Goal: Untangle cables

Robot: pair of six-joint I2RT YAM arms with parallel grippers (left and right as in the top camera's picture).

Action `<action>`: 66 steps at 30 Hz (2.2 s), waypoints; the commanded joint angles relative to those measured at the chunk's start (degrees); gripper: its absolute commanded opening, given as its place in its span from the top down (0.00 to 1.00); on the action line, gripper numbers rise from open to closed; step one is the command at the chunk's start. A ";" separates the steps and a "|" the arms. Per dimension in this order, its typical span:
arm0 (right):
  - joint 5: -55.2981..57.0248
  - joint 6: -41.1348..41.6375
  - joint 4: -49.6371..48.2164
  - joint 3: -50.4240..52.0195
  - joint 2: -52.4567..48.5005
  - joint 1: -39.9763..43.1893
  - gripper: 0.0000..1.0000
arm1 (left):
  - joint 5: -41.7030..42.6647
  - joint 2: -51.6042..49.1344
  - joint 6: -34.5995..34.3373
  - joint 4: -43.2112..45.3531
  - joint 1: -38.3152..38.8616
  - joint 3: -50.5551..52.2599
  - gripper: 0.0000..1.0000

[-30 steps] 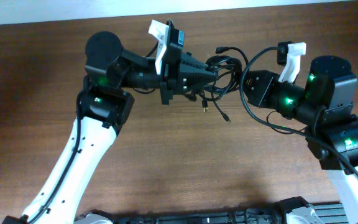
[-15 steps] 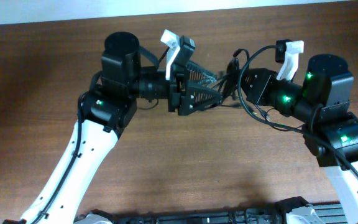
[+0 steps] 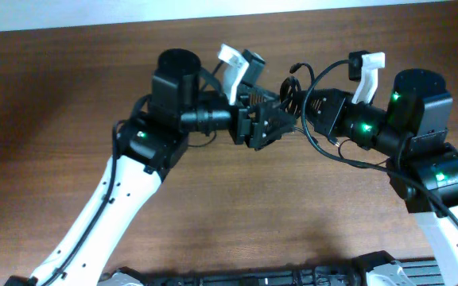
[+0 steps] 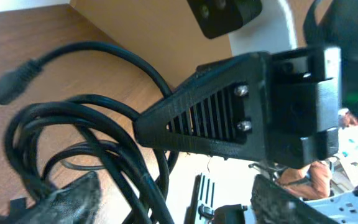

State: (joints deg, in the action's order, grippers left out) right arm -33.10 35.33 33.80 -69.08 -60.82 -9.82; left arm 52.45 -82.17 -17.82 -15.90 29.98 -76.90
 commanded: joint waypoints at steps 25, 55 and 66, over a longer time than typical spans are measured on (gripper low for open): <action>-1.18 -2.12 -0.85 -0.26 0.68 -0.28 0.96 | -13.25 -3.37 0.74 -2.25 -0.20 -0.50 0.65; -1.20 -2.10 -1.73 -0.26 0.68 -0.31 0.96 | -4.20 -3.45 0.81 -3.43 -3.74 -0.48 0.69; -1.22 -2.10 -1.70 -0.26 0.68 -0.28 0.96 | -7.48 -5.27 0.81 -3.54 -0.33 -0.48 0.74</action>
State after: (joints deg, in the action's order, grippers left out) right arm -33.08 33.98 32.95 -68.97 -60.86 -9.82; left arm 47.31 -86.67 -17.96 -19.35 29.04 -76.95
